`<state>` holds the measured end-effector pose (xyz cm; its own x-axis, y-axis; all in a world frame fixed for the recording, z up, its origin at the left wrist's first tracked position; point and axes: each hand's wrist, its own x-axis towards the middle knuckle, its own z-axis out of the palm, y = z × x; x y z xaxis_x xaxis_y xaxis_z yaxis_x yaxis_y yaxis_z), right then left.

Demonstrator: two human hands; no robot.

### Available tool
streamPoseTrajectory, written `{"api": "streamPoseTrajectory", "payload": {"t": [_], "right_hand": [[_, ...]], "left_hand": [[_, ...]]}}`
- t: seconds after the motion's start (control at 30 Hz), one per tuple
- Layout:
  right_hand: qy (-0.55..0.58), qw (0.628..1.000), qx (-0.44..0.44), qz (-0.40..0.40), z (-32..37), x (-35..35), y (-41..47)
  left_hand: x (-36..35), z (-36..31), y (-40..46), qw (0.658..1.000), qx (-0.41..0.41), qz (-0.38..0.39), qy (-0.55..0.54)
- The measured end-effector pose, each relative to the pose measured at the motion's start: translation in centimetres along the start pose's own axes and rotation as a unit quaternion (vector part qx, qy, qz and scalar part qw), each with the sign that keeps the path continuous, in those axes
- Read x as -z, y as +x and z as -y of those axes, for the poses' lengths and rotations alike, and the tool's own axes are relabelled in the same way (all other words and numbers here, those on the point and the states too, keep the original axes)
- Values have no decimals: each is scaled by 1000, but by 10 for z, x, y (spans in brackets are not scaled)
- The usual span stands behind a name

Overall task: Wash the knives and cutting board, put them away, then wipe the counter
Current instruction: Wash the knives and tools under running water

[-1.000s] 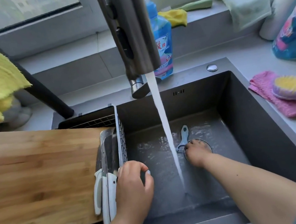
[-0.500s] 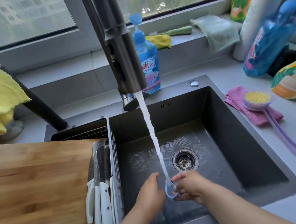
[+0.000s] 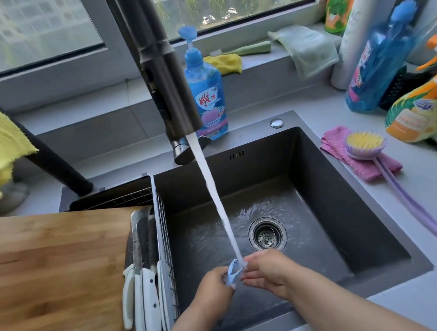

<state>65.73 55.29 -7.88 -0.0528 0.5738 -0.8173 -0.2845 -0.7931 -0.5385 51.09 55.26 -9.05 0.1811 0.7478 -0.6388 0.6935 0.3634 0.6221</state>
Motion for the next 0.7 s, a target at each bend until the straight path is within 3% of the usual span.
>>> {"api": "streamPoseTrajectory", "payload": {"t": [0.13,0.23,0.33,0.43,0.53,0.7], "right_hand": [[-56,997,-6,-46,-7,1,3],[-108,992,12,-66,-7,3,4],[-249,958,79,-116,-6,8,-2],[-313,928,119,-163,-14,19,-8],[-272,942,113,-160,-15,22,-6],[-178,974,68,-120,-16,23,9]], "left_hand": [[2,-7,-3,990,97,1,-104],[2,-15,-4,963,158,28,-216],[4,-22,-5,901,233,60,-362],[6,-23,-6,833,293,109,-457],[7,-23,-7,800,315,135,-492],[11,-33,-12,780,307,116,-532]]}}
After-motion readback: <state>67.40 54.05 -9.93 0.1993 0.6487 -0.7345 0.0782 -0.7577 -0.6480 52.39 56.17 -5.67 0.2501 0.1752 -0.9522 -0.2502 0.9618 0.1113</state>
